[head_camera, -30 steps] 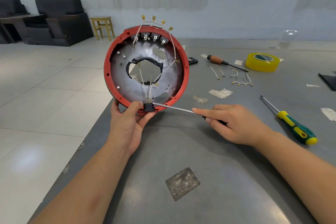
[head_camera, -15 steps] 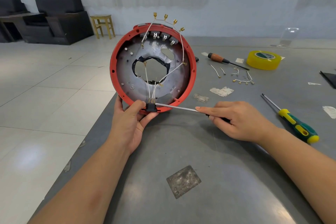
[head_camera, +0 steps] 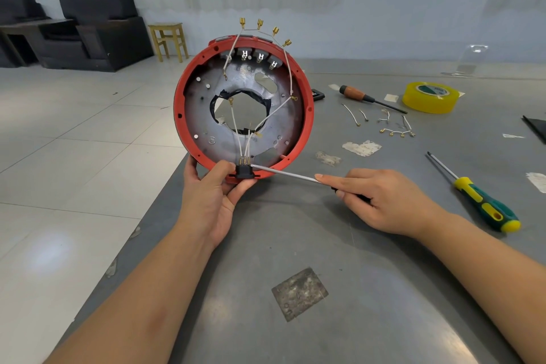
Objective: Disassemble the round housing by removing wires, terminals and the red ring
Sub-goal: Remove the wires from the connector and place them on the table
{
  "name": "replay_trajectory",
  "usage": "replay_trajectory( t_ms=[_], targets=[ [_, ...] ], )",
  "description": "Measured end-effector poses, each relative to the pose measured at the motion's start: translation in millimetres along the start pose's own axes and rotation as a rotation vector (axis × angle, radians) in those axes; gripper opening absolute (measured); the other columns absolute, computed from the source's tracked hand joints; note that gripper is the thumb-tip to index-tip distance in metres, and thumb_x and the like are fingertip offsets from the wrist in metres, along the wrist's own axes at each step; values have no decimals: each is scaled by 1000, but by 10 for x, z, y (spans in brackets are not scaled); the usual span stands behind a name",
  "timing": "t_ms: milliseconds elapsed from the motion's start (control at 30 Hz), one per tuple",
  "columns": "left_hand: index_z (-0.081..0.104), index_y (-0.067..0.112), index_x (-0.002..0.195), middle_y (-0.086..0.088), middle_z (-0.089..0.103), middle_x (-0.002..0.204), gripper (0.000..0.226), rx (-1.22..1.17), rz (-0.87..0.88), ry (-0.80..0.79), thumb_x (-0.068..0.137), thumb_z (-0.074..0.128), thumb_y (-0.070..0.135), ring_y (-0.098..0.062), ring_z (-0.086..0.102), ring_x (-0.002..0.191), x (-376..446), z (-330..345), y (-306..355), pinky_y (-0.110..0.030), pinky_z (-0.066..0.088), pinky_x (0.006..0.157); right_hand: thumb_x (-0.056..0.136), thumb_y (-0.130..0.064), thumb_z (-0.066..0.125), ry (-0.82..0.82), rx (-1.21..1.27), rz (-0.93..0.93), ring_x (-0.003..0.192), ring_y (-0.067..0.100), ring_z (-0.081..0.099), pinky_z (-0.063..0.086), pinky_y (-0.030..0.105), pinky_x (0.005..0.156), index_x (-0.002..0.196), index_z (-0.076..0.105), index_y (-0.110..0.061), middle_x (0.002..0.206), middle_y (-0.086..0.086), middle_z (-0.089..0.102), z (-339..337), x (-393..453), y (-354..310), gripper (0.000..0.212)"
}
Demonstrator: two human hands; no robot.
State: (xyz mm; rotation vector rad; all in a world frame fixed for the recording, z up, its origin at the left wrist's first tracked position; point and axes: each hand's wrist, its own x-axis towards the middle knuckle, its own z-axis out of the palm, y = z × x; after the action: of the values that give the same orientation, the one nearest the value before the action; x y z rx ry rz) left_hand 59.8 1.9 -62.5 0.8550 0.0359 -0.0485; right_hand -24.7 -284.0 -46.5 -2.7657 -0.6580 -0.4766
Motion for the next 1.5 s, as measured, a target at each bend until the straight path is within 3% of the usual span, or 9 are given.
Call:
replay_trajectory(
  t_ms=[233, 333, 600, 833, 1033, 1167, 1300, 1500],
  targets=[
    [45, 16, 147, -8, 76, 93, 65, -65, -14, 21, 89, 61, -10, -42, 74, 103, -3, -19, 2, -44, 65, 76, 103, -19, 55, -6, 22, 15, 76, 11, 58, 47, 30, 64, 148, 51, -39, 89, -8, 65, 37, 35, -64, 49],
    [45, 15, 146, -8, 74, 91, 66, -26, 5, 5, 88, 61, -12, -37, 75, 93, -30, 13, -4, -47, 64, 79, 104, -20, 54, -11, 40, 22, 80, 14, 61, 47, 29, 68, 149, 50, -38, 91, -7, 65, 85, 90, -119, 49],
    [44, 19, 146, -7, 74, 90, 66, 31, 2, 24, 90, 62, -10, -28, 73, 79, -44, 36, 0, -44, 65, 74, 106, -25, 49, -43, 38, 41, 78, 14, 59, 51, 38, 68, 151, 45, -42, 90, -7, 63, 77, 82, -117, 49],
    [45, 26, 143, -8, 76, 96, 67, 30, -7, 23, 90, 64, -10, -31, 72, 88, -33, 29, 2, -45, 65, 76, 106, -25, 49, -24, 43, 41, 80, 16, 61, 53, 43, 67, 150, 47, -43, 91, -7, 64, 58, 70, -85, 47],
    [48, 30, 138, -13, 72, 105, 63, 61, -8, 15, 90, 67, -6, -34, 70, 94, -35, 29, 4, -46, 64, 78, 104, -23, 54, -7, 72, 76, 72, 1, 50, 46, 27, 63, 144, 54, -45, 84, -26, 55, 0, 37, -53, 45],
    [43, 28, 145, -14, 74, 101, 68, 50, -15, 22, 91, 69, -4, -39, 70, 100, -28, 31, 12, -48, 64, 79, 99, -28, 57, -5, 71, 130, 71, -2, 55, 41, 12, 63, 134, 64, -44, 95, -25, 68, -62, -4, -43, 38],
    [42, 27, 146, -15, 76, 116, 68, 53, -17, 54, 91, 73, 0, -39, 73, 107, -30, 33, 34, -44, 65, 76, 91, -37, 51, -31, 57, 184, 80, 15, 65, 54, 37, 71, 116, 70, -36, 95, -15, 73, -119, -17, -56, 32],
    [44, 23, 144, -14, 75, 119, 68, 49, -24, 68, 89, 78, 3, -37, 76, 101, -46, 26, 70, -49, 65, 79, 79, -49, 42, -107, -79, 160, 79, 9, 61, 53, 33, 69, 108, 65, -43, 90, -18, 70, -207, -16, -83, 37]
  ],
)
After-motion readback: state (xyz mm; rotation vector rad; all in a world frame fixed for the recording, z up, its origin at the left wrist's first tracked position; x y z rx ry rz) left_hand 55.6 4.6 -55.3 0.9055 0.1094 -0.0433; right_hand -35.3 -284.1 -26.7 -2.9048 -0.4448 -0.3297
